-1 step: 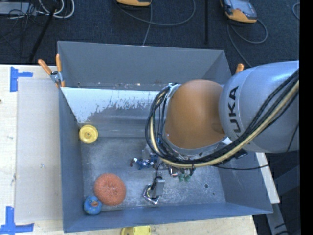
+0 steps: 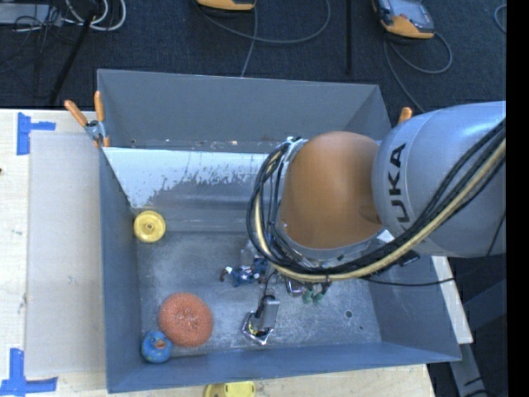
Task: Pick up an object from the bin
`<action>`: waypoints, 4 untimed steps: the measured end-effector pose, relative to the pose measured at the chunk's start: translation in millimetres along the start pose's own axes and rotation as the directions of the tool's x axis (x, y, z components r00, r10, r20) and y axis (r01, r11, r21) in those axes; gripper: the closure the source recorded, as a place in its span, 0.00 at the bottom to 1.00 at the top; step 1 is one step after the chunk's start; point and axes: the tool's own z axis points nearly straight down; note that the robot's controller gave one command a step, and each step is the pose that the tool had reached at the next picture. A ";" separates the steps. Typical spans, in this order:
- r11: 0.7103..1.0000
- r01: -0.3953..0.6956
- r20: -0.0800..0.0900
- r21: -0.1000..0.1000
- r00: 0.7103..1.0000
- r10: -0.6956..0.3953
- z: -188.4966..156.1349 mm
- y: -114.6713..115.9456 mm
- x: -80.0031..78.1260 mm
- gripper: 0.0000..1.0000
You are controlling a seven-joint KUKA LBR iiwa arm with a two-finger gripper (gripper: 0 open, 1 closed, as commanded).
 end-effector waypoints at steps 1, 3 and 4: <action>1.000 0.010 0.008 -0.001 1.000 -0.010 69.6 -24.1 -48.6 0.00; 0.998 -0.061 0.002 -0.001 0.998 0.061 69.2 -48.1 -75.9 0.00; 1.000 -0.011 0.004 0.000 1.000 0.011 109.5 -46.3 -83.4 0.00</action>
Offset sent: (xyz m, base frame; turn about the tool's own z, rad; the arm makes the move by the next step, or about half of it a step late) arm 0.0714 -0.0297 -0.0465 -0.0446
